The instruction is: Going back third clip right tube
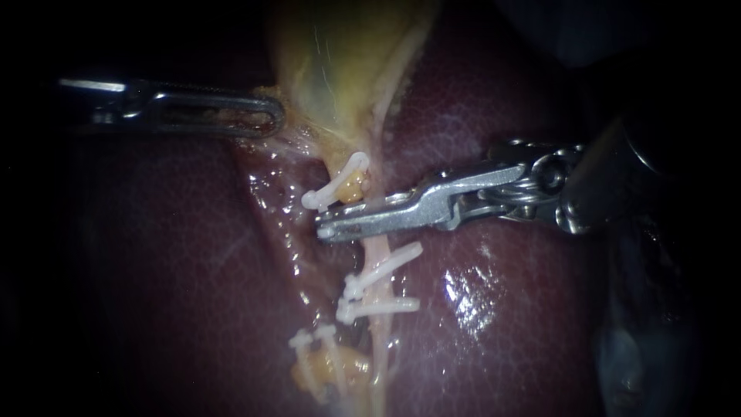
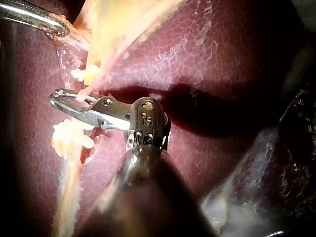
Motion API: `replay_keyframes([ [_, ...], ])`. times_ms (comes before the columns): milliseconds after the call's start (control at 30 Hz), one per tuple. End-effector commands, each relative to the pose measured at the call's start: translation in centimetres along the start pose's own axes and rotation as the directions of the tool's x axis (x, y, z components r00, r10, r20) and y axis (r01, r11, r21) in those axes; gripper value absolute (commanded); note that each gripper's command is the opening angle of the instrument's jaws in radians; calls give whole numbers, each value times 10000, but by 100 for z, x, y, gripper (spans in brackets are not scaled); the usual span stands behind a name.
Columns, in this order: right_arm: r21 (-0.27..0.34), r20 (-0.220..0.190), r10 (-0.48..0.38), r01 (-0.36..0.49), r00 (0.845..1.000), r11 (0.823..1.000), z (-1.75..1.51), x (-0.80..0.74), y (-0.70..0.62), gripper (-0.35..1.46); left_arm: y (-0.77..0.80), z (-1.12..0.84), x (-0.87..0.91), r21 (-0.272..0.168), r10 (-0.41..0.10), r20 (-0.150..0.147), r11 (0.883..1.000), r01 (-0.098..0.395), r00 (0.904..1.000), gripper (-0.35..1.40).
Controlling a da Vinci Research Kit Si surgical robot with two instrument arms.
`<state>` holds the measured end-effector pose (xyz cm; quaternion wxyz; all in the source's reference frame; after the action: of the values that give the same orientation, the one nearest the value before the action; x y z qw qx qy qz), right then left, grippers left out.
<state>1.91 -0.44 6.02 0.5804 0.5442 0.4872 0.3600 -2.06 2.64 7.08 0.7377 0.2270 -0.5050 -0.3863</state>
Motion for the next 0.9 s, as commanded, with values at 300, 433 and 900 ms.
replay_keyframes([
  [300,-179,-178,242,-245,9995,9995,11,-4,7,42,-1,1,0,-6,6,2,10000,-6,10000,-35],
  [433,-449,-412,10,-29,9991,9990,21,-9,13,49,-1,1,1,-8,9,3,10000,-9,10000,-35],
  [900,-2652,1973,-2954,3410,9348,9019,10,-22,7,49,-1,2,2,-12,17,5,10000,-17,10000,-35],
])
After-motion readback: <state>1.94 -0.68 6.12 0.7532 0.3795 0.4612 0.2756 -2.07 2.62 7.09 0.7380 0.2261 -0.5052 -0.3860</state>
